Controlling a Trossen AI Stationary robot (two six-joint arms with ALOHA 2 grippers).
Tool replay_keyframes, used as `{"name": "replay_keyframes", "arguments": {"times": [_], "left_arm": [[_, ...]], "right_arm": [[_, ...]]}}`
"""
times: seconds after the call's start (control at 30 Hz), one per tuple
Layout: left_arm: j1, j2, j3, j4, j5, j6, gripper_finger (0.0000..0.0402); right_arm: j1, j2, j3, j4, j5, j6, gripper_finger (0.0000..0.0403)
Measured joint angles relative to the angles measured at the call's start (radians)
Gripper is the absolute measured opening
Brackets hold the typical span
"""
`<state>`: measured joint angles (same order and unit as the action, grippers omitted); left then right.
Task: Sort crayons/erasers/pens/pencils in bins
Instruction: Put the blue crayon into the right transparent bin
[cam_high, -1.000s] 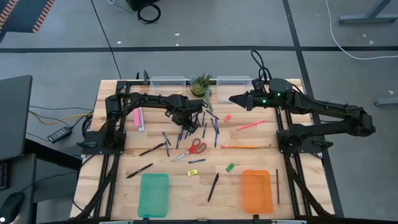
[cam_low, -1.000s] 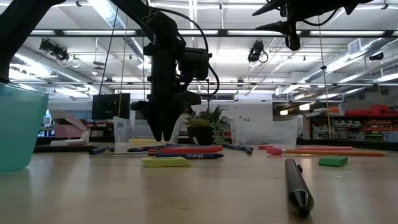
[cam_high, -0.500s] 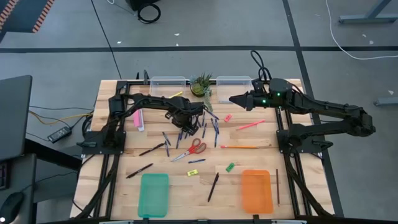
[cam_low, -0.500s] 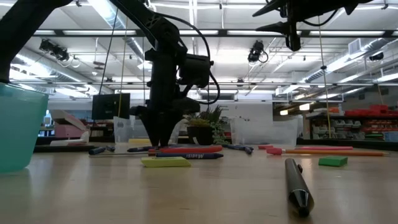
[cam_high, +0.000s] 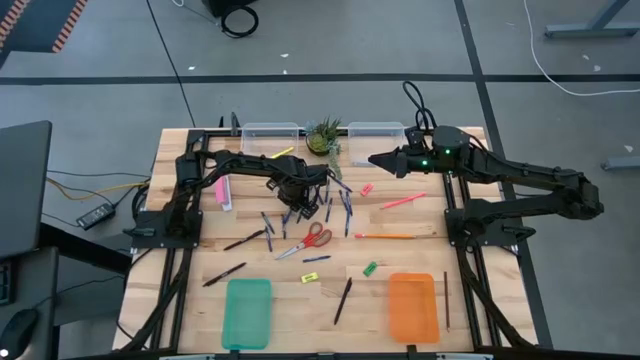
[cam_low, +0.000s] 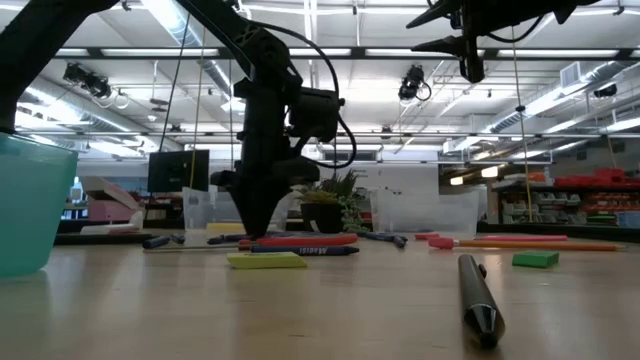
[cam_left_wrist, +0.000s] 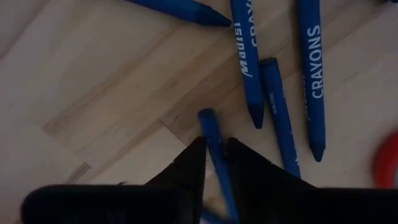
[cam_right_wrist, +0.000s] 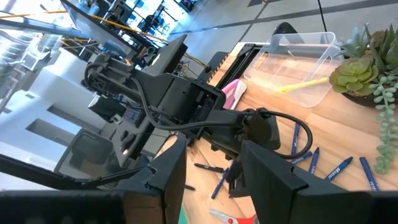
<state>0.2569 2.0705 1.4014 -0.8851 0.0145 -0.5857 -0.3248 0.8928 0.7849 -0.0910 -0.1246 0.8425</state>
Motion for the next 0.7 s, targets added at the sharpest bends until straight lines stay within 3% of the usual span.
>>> {"name": "replay_keyframes", "arguments": {"times": [0.2,0.5,0.7], "left_arm": [[0.007,0.001,-0.001,0.004,-0.002,0.007,0.0018],[0.016,-0.008,0.052,0.037,0.024,0.032,0.0036],[0.028,-0.076,0.121,0.021,0.018,0.062,0.0017]], "right_arm": [[0.000,0.000,0.000,0.000,0.001,-0.001,0.0161],[0.000,0.000,0.000,-0.001,0.020,-0.009,0.0161],[0.000,0.000,0.000,-0.001,0.020,-0.053,0.0161]]}}
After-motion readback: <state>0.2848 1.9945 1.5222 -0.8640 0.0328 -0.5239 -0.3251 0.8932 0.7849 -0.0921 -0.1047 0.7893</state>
